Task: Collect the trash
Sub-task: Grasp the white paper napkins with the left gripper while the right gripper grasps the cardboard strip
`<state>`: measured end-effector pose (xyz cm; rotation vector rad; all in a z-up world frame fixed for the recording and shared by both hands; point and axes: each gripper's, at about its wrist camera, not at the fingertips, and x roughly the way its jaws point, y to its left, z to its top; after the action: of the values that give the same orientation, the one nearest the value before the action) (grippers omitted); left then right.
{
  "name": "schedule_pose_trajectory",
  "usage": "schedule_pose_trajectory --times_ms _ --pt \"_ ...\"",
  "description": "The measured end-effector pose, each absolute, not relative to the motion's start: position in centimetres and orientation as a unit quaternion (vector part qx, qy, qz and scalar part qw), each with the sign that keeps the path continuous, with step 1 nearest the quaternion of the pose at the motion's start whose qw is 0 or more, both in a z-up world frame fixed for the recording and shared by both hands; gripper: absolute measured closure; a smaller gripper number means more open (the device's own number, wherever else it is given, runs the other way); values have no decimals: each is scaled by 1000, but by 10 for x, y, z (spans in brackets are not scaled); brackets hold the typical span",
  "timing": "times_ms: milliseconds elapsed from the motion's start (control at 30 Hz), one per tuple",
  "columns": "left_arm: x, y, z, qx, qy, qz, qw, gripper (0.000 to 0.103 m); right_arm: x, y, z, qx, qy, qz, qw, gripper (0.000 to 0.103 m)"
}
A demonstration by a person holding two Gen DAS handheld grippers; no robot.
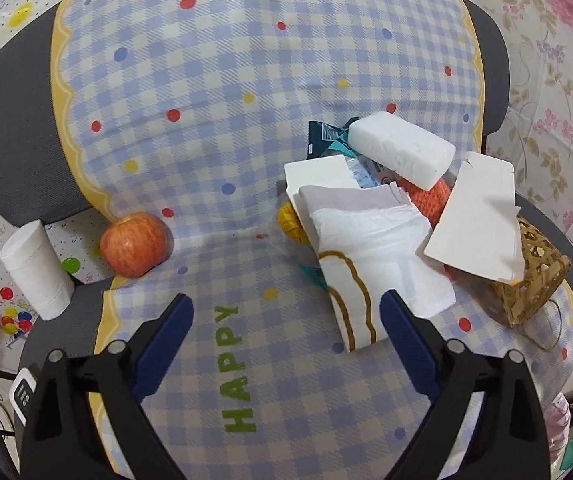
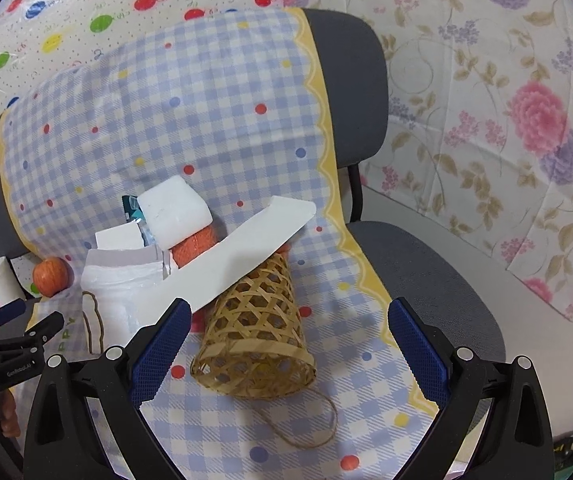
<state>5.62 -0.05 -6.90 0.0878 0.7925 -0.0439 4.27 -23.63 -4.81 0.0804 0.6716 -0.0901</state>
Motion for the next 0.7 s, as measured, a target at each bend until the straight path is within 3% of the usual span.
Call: schedule_pose_trajectory --times_ms 200,233,267,700 --pt "68 -9 -72 54 381 -35 922 27 79 -226 -55 35 334 -12 942 16" --pt "70 -10 -72 56 381 -36 922 27 87 -227 -56 39 337 -9 941 37" --pt "72 -11 -73 57 380 -37 923 27 96 -228 -59 42 346 -10 937 43" --pt "96 -19 -84 55 379 -58 922 27 168 -259 -87 128 417 -8 900 45"
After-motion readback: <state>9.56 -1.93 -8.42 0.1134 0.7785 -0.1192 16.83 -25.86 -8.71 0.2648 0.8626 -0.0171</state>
